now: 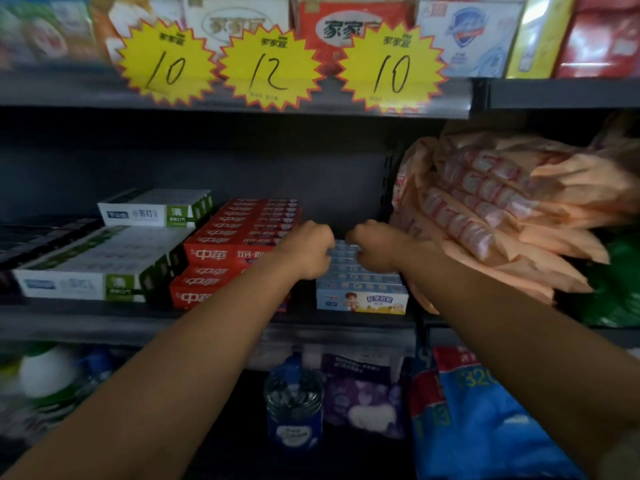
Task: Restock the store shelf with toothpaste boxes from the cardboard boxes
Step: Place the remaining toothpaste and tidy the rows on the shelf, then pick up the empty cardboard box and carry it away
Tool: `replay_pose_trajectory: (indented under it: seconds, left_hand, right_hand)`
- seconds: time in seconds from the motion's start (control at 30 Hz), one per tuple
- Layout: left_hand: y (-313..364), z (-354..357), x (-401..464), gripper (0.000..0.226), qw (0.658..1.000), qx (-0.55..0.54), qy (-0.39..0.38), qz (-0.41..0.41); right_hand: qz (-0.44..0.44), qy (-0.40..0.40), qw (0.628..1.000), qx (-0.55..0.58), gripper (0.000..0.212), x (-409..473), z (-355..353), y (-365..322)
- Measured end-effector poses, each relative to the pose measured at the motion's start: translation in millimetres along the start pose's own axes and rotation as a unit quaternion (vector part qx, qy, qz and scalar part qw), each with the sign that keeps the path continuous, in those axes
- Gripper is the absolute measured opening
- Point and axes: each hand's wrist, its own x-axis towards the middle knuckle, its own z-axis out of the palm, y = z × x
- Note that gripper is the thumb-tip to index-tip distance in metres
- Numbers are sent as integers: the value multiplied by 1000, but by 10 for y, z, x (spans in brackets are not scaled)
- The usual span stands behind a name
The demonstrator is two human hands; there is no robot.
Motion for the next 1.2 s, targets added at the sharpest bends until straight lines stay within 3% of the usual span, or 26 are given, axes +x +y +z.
replay_pose_trajectory:
  seconds: [0.07,0.17,0.3,0.43,0.53,0.63,0.8,0.93,1.07,1.2]
  left_hand:
    - [19,-56,-205,36,1000,4,23,15]
    - [-29,-126,-568,14,999,5,30,40]
    - [-246,-42,-1120,12,997,4,23,69]
    - [-500,278,-1667,10,997,12,-18,75]
    - [-706,733,-2068,10,994,1,-81,76]
    - [-955,1329,-2426,15,989,-12,-141,34]
    - [-1417,2233,-2964,14,965,-91,-220,-113]
    - [-1645,2744,-3270,13,943,-141,-233,-189]
    - [-1656,3172,-3436,16,935,-146,-237,-218]
    - [-1534,3454,-3425,24,940,-149,-203,-231]
  right_hand:
    - [2,13,1000,-14,25,-194,-54,-205]
    - [23,12,999,-40,31,-545,-162,-541]
    - [52,16,997,-49,33,-1033,-184,-1061]
    - [55,27,998,-15,29,-1450,119,-1610]
    - [61,-14,998,13,26,-1714,607,-2005]
    - [64,-48,996,31,26,-1940,1250,-2297]
    - [120,-141,979,84,31,-2165,2135,-2561]
    - [193,-158,957,150,36,-2259,2728,-2615]
    - [271,-185,927,182,46,-2329,3235,-2646]
    - [342,-186,901,190,43,-2408,3632,-2628]
